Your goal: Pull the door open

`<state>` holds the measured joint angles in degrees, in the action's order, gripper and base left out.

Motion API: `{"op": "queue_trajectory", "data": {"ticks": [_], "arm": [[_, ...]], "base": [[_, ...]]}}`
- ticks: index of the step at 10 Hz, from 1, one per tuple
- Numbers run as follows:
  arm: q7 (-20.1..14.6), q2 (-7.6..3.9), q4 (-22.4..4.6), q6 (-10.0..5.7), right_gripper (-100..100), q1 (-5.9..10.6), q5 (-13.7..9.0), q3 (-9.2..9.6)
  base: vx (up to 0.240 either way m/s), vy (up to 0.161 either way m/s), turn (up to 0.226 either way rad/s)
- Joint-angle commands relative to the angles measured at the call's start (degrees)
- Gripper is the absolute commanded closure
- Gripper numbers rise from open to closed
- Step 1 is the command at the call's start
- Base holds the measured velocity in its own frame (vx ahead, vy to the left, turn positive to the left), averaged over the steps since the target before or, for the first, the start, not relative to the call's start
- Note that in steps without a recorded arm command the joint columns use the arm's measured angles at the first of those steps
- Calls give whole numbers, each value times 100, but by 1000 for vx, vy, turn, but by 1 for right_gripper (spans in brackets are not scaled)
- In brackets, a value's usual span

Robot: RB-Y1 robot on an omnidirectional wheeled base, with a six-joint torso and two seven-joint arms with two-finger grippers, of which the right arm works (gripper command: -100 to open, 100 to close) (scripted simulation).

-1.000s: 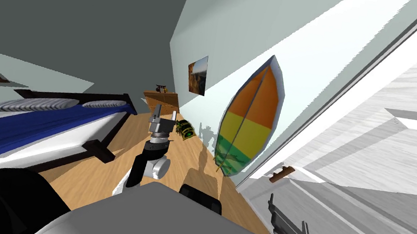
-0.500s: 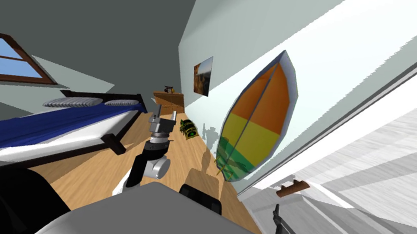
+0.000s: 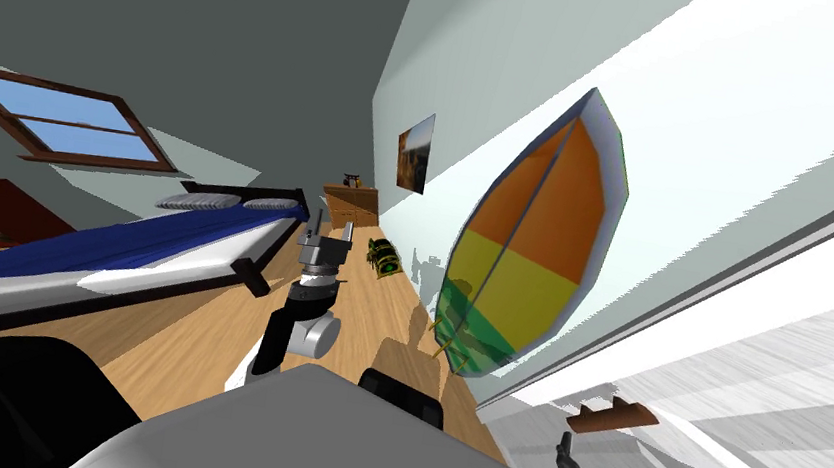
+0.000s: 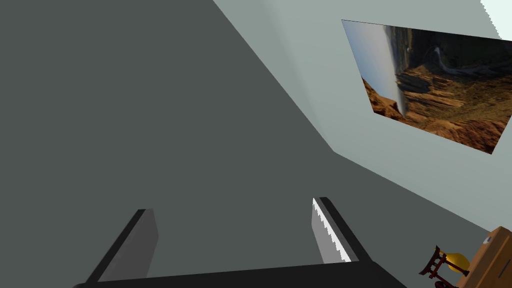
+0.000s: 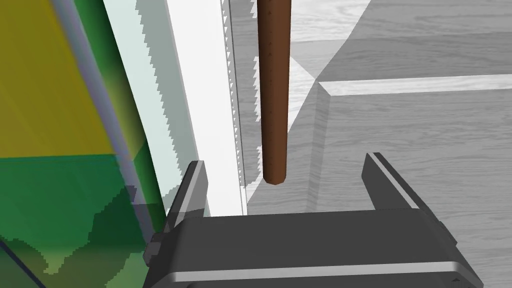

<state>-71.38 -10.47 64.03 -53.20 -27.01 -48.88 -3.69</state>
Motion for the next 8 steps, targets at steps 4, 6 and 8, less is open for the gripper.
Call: {"op": "queue_trajectory", "data": {"ticks": [4,6,8], "arm": [[-236,-150,-446,65,-100,333,133,-196],[-400,-261,-773,117,-100,581,237,-343],[-585,-385,-1105,176,-100,860,353,-507]], "base": [[-2,-3,18],[-11,13,15],[2,-3,22]]}}
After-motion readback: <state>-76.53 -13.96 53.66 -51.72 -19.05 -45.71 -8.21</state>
